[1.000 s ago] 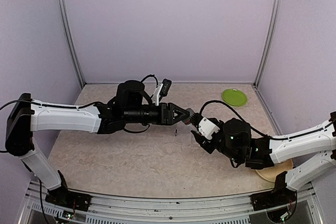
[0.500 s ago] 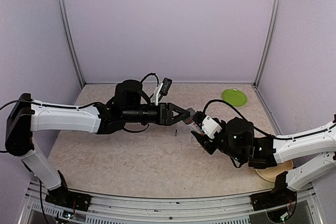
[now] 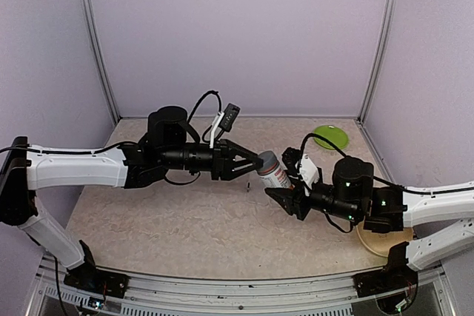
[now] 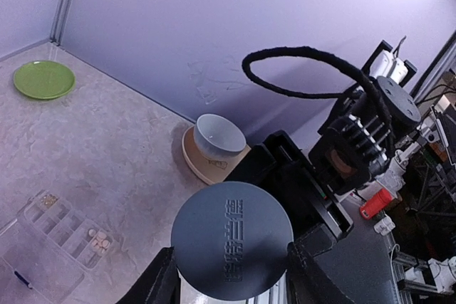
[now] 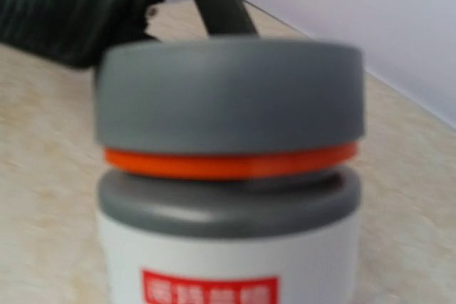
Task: Sort the pills into containers
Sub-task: Screw the lid of the pill bottle onto the pill bottle.
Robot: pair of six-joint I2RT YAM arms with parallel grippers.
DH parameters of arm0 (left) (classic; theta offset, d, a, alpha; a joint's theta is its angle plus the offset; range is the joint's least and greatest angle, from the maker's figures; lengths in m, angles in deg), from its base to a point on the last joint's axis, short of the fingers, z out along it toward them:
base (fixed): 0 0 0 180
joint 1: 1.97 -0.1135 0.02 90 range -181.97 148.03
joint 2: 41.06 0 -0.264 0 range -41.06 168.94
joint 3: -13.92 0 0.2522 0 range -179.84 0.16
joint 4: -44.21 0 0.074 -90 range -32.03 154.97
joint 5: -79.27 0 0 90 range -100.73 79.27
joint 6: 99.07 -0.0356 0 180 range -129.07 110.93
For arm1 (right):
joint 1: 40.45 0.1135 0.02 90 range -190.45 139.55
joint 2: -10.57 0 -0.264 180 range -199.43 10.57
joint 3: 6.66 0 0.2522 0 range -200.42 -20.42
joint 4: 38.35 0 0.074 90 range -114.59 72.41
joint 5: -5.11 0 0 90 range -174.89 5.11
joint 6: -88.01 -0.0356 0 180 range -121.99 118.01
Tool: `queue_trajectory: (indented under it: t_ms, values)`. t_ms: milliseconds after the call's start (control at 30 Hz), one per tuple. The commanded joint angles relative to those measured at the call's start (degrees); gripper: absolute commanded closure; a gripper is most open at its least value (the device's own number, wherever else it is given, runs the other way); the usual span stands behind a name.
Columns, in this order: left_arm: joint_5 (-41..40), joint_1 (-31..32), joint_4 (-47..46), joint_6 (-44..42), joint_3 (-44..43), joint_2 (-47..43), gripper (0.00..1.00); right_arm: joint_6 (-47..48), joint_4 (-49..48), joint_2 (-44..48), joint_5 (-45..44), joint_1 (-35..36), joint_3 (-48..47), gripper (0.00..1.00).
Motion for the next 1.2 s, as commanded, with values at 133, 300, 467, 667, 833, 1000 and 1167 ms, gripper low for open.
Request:
queue_trajectory:
  t_ms: [133,300,467,667,833,1000,1167]
  values:
    - [4.8,1.4,1.7,-9.5,0.6,-2.7,0.49,-4.3,1.1,2.5,17.1,-0.1,-3.9,0.87]
    - [2.2,-1.1,0.7,-4.4,1.4,-3.0,0.02,-2.2,2.1,2.7,14.3,-0.1,-3.3,0.87]
    - [-1.8,-1.7,2.2,-0.7,1.1,-4.0,0.01,0.6,3.1,1.9,10.0,-0.1,-3.5,0.87]
    - [-4.0,-1.4,8.7,4.8,-2.7,-3.1,0.01,4.8,4.5,-0.3,3.0,-0.1,-5.6,0.87]
    - [-4.9,-1.4,13.7,8.6,-6.1,-1.5,0.01,8.6,6.6,-2.9,-0.6,-0.1,-7.8,0.87]
    - [-5.1,-1.0,17.2,9.2,-8.7,0.1,0.03,10.5,8.3,-4.4,-2.5,-0.1,-9.4,0.87]
    - [-6.0,-0.7,20.8,9.0,-11.4,1.7,0.08,11.3,9.9,-5.2,-3.8,-0.1,-10.8,0.87]
